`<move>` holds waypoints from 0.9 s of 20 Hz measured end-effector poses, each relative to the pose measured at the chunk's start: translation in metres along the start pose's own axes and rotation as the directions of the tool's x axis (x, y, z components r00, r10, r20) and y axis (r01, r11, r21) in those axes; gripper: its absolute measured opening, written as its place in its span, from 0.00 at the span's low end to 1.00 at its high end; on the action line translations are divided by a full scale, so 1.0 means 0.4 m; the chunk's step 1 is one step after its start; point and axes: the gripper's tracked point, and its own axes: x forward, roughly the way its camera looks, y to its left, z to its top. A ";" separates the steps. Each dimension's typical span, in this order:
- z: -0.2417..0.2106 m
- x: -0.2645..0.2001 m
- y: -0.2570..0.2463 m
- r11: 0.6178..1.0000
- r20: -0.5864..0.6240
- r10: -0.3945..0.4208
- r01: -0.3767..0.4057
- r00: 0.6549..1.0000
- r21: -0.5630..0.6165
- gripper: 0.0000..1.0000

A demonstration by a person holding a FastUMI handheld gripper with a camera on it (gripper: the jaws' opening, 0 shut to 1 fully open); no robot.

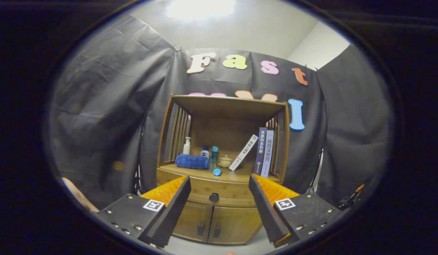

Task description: Pull open the drawer, take out the items inside it, and place them on the countertop above the cabinet.

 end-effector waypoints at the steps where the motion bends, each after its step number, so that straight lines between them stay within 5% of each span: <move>1: -0.009 0.020 0.000 1.000 -0.001 -0.001 0.001 1.000 -0.002 0.98; 10: -0.138 0.317 0.018 0.992 0.021 -0.018 0.021 1.000 -0.122 0.98; 18: -0.402 0.504 0.036 0.988 -0.169 -0.043 0.016 0.985 -0.156 0.98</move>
